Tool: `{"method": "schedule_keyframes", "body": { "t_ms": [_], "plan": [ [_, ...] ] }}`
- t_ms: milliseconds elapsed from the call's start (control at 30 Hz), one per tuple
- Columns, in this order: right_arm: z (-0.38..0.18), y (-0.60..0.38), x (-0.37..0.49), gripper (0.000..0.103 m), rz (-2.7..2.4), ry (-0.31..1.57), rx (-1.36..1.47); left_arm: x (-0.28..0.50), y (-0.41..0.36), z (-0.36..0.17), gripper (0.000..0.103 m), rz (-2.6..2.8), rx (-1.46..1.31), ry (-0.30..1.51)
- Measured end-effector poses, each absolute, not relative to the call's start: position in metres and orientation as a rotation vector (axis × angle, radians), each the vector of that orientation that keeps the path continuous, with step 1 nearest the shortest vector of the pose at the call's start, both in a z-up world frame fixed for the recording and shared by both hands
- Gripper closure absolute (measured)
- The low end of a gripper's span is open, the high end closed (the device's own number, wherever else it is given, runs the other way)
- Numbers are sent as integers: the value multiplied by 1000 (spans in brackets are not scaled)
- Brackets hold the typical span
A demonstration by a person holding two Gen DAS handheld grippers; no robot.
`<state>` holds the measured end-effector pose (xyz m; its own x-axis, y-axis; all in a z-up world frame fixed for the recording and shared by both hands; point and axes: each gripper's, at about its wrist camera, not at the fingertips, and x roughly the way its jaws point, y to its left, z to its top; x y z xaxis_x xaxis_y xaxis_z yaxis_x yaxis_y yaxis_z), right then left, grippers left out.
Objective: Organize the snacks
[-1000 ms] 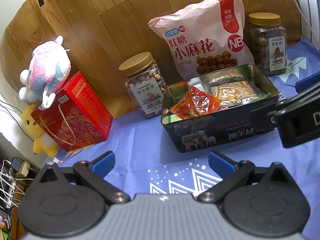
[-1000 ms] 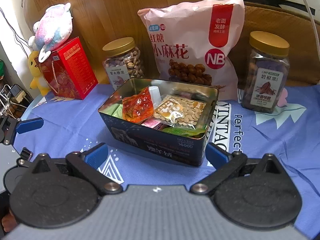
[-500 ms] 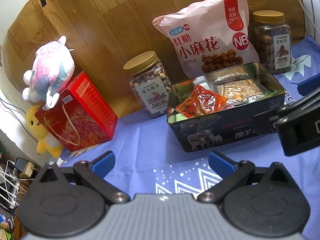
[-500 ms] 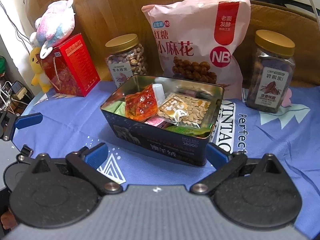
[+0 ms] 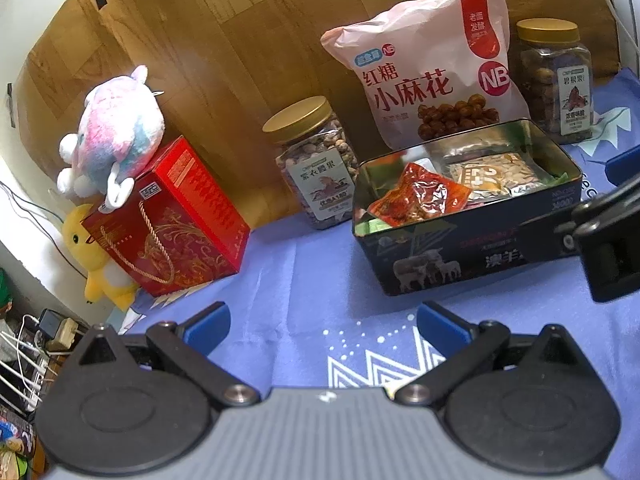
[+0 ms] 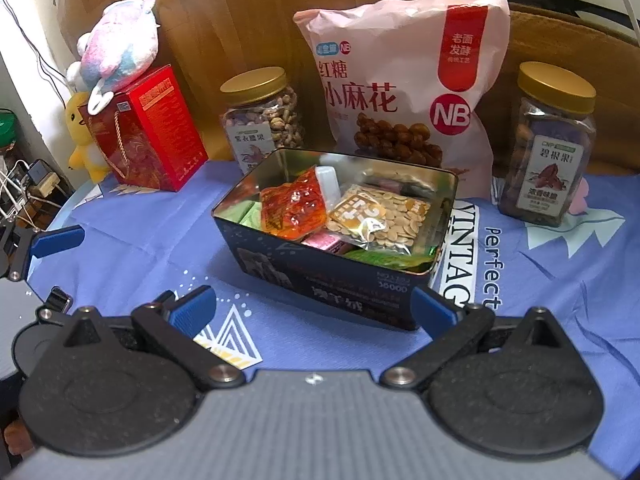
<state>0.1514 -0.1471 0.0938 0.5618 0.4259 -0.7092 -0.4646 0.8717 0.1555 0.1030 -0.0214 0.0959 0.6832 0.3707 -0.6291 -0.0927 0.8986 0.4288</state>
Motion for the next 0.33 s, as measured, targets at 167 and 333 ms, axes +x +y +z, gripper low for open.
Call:
{"method": "schedule_keyframes", "body": {
  "t_ms": [167, 333],
  "plan": [
    [98, -144, 145, 0, 529, 812, -60, 94, -19, 101, 0, 261, 377, 752],
    [101, -144, 137, 0, 529, 800, -69, 84, -19, 108, 0, 232, 365, 723]
  ]
}}
